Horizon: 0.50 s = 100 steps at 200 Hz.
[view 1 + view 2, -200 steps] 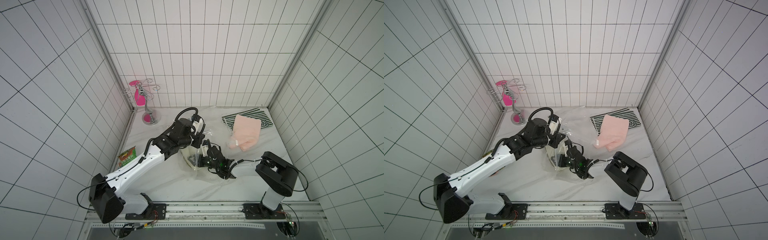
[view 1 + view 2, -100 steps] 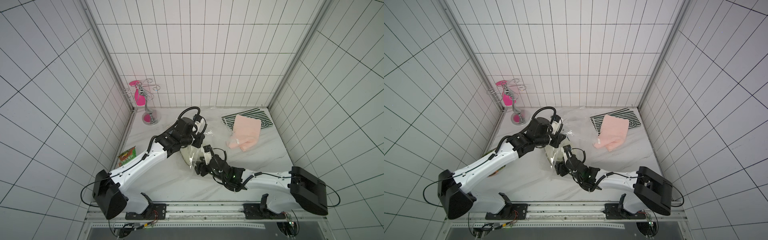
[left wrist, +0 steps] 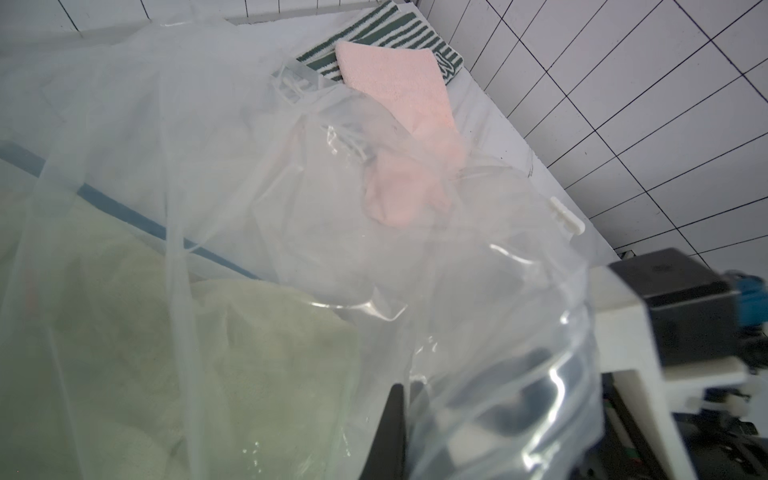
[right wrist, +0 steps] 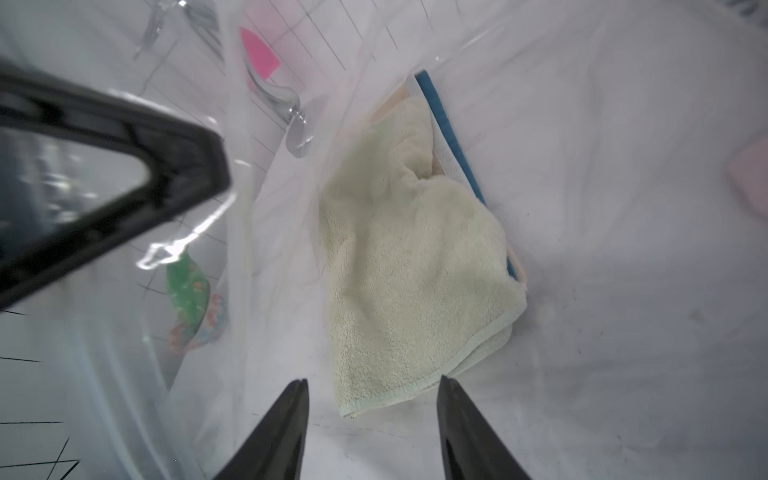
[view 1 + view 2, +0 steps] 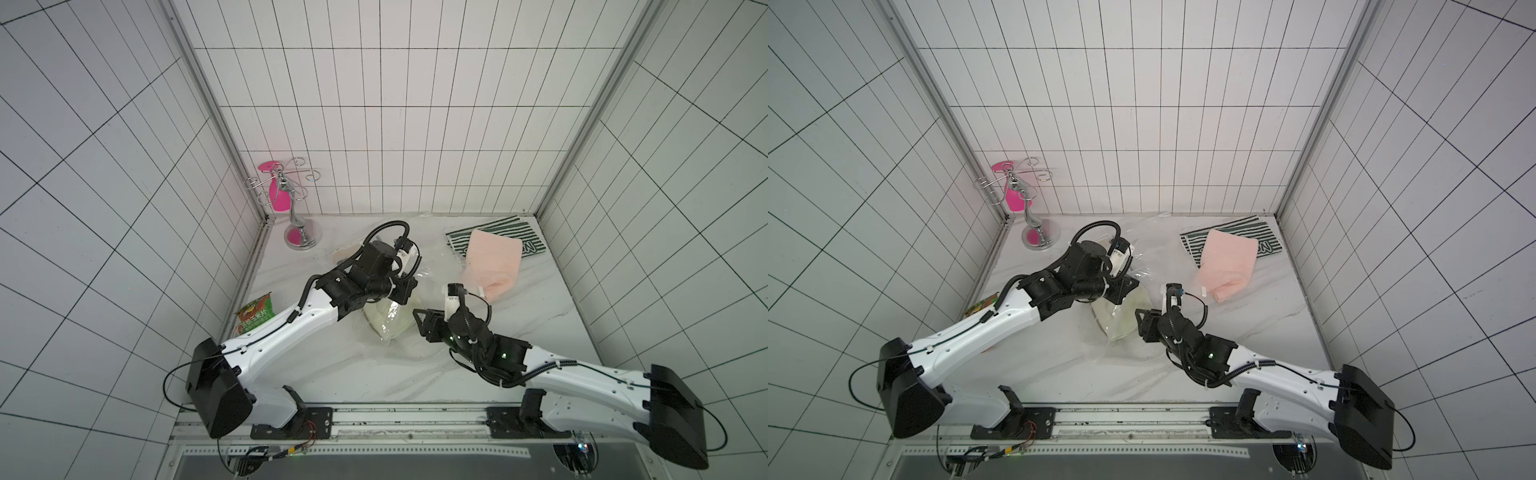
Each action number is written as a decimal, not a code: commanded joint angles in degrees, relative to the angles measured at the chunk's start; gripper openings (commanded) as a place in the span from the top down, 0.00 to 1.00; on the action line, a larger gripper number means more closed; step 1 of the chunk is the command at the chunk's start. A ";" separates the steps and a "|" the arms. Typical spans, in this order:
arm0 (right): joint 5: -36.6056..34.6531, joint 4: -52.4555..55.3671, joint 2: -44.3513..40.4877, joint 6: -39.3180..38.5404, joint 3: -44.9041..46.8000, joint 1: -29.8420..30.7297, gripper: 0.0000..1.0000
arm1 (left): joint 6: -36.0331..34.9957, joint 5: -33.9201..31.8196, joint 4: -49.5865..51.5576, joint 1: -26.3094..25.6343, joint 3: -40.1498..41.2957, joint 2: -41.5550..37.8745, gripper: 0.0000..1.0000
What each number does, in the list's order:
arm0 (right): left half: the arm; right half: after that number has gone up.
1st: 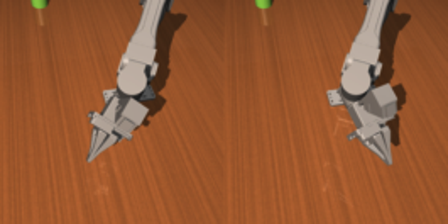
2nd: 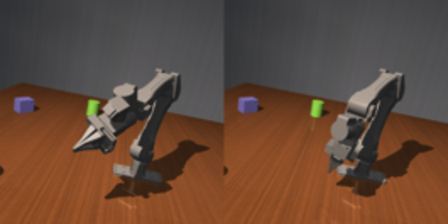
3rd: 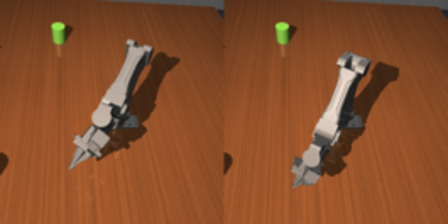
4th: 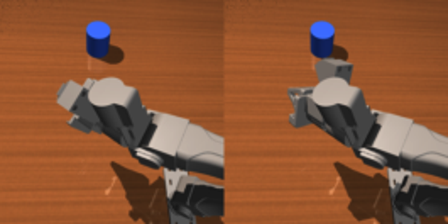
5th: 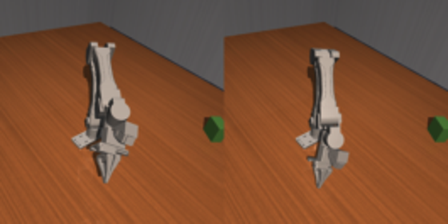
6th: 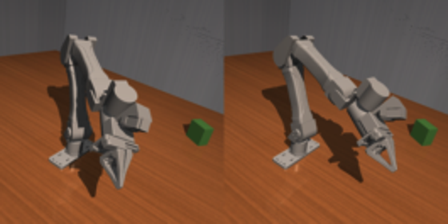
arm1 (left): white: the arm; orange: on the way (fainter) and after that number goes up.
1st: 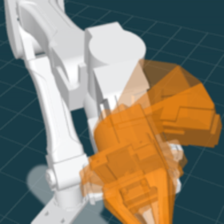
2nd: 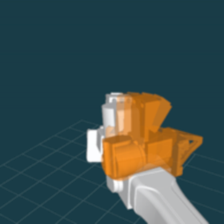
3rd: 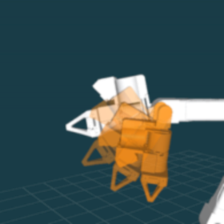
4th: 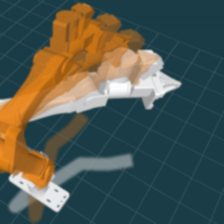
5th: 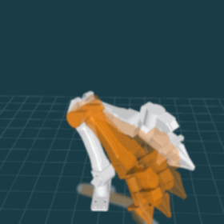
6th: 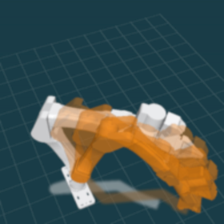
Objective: Place the folded towel into the vacuum bag
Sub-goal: Adjust the towel in the vacuum bag.
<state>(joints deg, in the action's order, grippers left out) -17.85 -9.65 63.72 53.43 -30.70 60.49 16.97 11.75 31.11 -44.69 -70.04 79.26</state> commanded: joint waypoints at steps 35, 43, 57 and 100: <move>-2.06 -13.15 13.22 16.21 3.56 2.79 0.43 | 1.80 2.05 -0.90 -1.75 2.19 0.28 0.92; -2.35 -15.88 15.12 16.82 3.88 2.80 0.43 | 1.71 1.98 -0.81 -2.14 2.33 0.31 0.92; -2.30 -19.51 18.76 18.78 3.84 2.28 0.42 | 1.98 2.03 -0.92 -2.55 2.45 0.10 0.92; 2.23 -34.67 31.57 22.04 1.27 0.07 0.43 | 1.79 2.20 -0.93 -3.13 1.94 -0.23 0.92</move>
<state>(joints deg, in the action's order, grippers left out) -17.93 -33.32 90.00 71.61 -27.92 62.02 18.50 13.54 30.76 -47.59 -68.16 79.29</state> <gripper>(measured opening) 0.583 0.081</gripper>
